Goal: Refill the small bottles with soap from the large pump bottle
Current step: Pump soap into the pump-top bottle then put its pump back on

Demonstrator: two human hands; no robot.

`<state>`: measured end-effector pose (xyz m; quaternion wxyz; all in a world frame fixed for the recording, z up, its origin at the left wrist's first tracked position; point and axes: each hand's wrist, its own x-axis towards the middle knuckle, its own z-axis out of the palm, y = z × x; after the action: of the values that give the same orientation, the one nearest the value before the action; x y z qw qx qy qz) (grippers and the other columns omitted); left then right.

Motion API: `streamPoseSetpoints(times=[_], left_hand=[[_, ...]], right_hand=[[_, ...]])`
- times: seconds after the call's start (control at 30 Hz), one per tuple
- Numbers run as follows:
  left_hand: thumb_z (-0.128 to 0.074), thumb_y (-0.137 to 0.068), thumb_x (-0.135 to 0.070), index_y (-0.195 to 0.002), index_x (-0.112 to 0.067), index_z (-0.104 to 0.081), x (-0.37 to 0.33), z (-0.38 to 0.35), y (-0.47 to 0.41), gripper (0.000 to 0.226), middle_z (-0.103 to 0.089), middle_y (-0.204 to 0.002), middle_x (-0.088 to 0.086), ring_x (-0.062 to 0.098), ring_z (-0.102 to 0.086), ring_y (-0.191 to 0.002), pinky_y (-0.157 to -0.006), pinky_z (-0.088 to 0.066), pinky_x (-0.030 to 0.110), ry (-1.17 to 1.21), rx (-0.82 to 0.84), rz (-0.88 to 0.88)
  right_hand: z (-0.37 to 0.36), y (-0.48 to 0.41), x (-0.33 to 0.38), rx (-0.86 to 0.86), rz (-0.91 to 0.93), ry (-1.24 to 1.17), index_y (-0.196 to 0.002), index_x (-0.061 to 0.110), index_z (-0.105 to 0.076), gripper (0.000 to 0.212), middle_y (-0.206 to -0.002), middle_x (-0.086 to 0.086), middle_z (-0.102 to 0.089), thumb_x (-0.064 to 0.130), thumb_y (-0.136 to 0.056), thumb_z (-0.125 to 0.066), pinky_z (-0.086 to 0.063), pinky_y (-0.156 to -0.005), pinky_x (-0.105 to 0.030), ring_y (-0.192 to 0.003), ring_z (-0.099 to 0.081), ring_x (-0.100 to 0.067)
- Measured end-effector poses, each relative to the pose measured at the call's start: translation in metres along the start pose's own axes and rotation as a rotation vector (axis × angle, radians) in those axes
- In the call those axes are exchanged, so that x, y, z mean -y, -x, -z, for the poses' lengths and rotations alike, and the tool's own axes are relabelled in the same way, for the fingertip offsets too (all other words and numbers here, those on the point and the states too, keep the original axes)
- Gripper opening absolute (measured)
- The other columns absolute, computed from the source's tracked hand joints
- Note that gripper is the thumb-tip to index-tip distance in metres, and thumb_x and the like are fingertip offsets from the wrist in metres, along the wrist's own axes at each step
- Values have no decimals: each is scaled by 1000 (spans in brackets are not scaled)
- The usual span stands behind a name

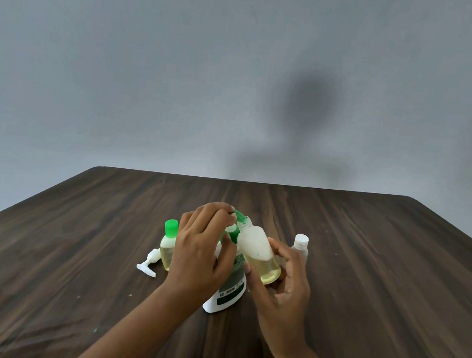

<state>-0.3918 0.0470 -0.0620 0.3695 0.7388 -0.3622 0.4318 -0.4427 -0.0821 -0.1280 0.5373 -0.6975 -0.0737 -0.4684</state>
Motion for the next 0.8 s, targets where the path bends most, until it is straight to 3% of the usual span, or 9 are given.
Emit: streamPoseSetpoints(times=[0.1, 0.27, 0.33, 0.43, 0.57, 0.67, 0.73, 0.8], left_hand=[[-43, -80, -17, -104, -23, -49, 0, 2, 7, 26, -54, -121, -10, 11, -56, -108, -89, -37, 23, 37, 22, 40], [-44, -86, -20, -123, -22, -46, 0, 1, 17, 37, -39, -140, -21, 11, -42, -134, -103, -41, 37, 102, 57, 41], [-44, -88, -23, -129, -22, -44, -1, 3, 19, 40, -38, -144, -17, 12, -36, -138, -107, -38, 38, 134, 69, 53], [-46, -88, -26, -129, -21, -46, 4, 13, 25, 41, -47, -139, -4, 14, -42, -133, -103, -39, 36, 136, 15, 138], [-51, -76, -41, -111, -22, -55, 33, 36, 41, 41, -51, -114, -3, 20, -50, -106, -88, -39, 40, 0, -147, 529], [-67, -79, -39, -119, -17, -53, 67, 52, 51, 49, -44, -126, 9, 32, -40, -117, -95, -31, 49, -296, 122, 944], [-71, -80, -40, -126, -21, -47, 82, 56, 57, 55, -39, -132, 8, 31, -34, -124, -100, -29, 48, -406, 373, 1020], [-68, -81, -49, -128, -26, -43, 89, 53, 62, 58, -37, -132, 4, 27, -33, -125, -100, -29, 45, -429, 504, 991]], right_hand=[[0, 0, 0, 12, -20, 12, -128, 31, -50, 51, -123, 5, -60, 56, -85, -64, -59, -84, -32, -112, -62, -22], [-1, -1, 4, 12, -7, 47, -123, 45, -50, 43, -119, 14, -59, 63, -85, -59, -56, -85, -22, -111, -61, -16], [-1, -1, 5, 24, -13, 23, -120, 49, -49, 39, -117, 15, -60, 59, -85, -62, -57, -82, -23, -109, -62, -18], [2, 0, 2, 41, -23, -35, -115, 45, -51, 37, -109, 7, -63, 41, -82, -67, -60, -72, -34, -96, -66, -23], [4, 3, -3, 88, -56, -58, -112, 47, -50, 36, -102, 2, -63, 40, -80, -63, -59, -61, -49, -80, -66, -28], [3, 6, -6, 117, -50, -24, -114, 50, -48, 36, -106, 7, -62, 46, -81, -62, -59, -60, -47, -80, -66, -28], [2, 7, -7, 136, -40, 19, -115, 54, -46, 37, -109, 11, -61, 52, -81, -61, -61, -62, -42, -85, -66, -27], [2, 8, -5, 150, -39, 35, -116, 56, -44, 37, -111, 14, -60, 61, -82, -59, -62, -63, -40, -89, -67, -26]])
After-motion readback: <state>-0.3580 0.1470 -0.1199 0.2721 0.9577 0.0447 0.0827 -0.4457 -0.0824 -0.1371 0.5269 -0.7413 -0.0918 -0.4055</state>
